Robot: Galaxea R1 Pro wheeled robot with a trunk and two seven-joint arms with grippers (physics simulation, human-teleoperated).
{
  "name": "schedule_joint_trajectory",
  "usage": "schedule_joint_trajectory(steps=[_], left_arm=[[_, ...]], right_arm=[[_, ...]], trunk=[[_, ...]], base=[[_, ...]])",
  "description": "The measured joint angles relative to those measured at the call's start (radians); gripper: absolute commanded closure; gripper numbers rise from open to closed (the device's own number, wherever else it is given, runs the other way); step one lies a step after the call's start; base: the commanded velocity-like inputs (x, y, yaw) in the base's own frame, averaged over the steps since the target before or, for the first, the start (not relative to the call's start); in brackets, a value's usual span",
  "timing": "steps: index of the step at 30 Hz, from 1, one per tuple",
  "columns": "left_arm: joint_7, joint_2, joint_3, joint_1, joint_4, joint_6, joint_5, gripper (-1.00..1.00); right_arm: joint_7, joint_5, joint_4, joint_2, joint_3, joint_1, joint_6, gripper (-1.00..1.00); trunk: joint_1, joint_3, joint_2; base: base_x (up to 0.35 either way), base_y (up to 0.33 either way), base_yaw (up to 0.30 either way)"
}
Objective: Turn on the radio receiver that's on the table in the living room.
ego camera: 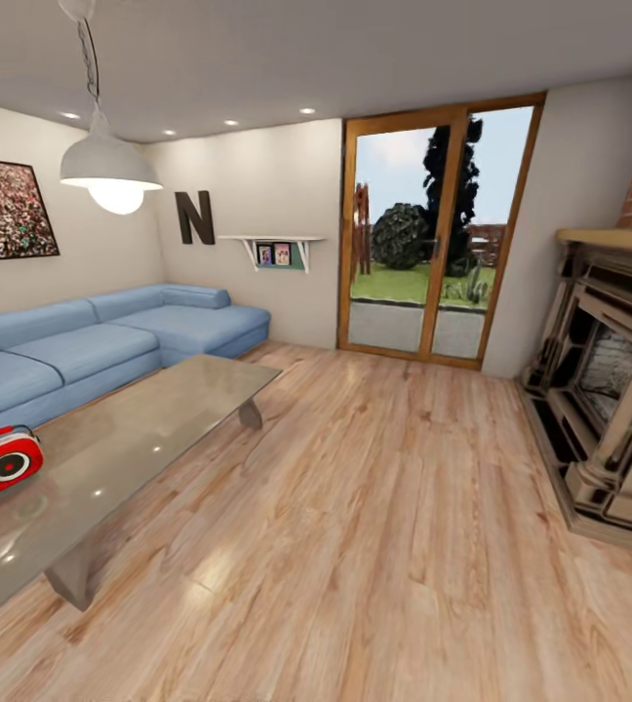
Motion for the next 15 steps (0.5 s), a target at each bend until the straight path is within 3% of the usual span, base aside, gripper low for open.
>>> schedule_joint_trajectory(steps=[15], left_arm=[[-0.001,0.0,0.001,0.0,-0.001,0.0,0.0,-1.0]], right_arm=[[0.0,0.0,0.0,0.0,0.0,0.0,-0.006,-1.0]], trunk=[[0.0,0.0,0.0]], base=[[0.0,0.0,0.275]])
